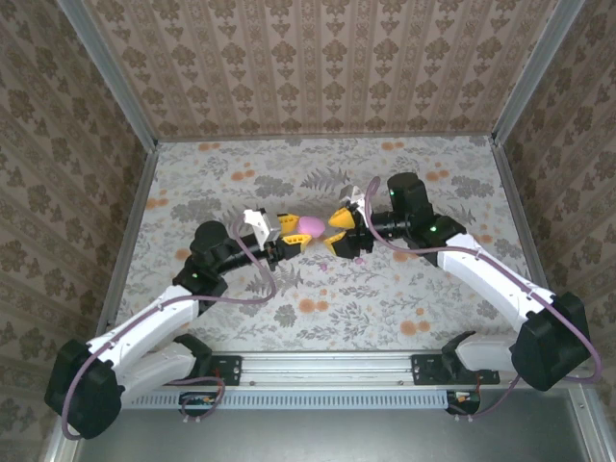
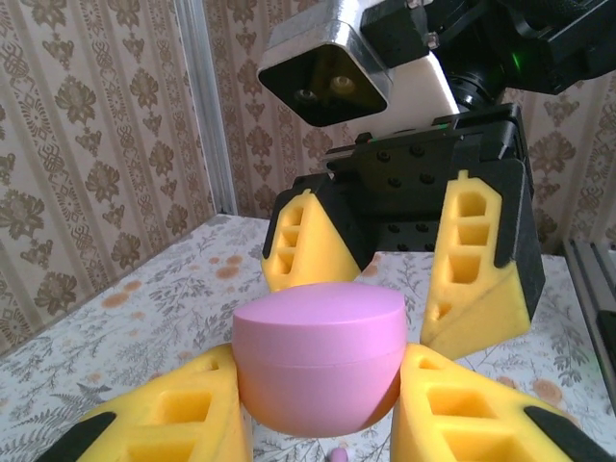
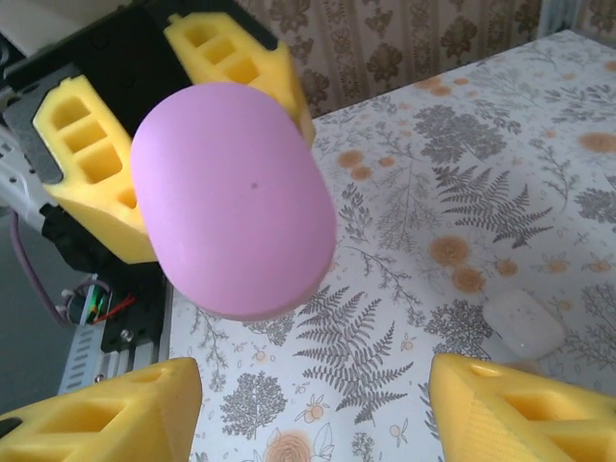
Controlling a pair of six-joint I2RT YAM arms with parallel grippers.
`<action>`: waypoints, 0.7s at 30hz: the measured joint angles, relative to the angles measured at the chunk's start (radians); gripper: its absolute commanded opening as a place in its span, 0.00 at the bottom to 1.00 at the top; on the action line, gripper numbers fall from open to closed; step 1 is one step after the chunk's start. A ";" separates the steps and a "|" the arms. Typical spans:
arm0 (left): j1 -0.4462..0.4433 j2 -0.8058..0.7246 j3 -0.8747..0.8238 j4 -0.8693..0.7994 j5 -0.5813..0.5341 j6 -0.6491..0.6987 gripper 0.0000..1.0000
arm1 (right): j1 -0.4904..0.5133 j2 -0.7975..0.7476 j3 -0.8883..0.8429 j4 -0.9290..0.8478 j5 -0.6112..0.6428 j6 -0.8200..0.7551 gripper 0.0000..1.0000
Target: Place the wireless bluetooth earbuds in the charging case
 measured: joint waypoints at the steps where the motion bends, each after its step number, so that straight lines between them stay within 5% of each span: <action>1: 0.000 0.006 0.000 0.013 -0.002 -0.007 0.29 | -0.003 0.000 0.009 -0.002 0.000 0.010 0.66; 21: -0.009 0.052 0.001 0.102 -0.007 -0.082 0.29 | -0.008 0.023 0.100 0.001 -0.060 0.061 0.65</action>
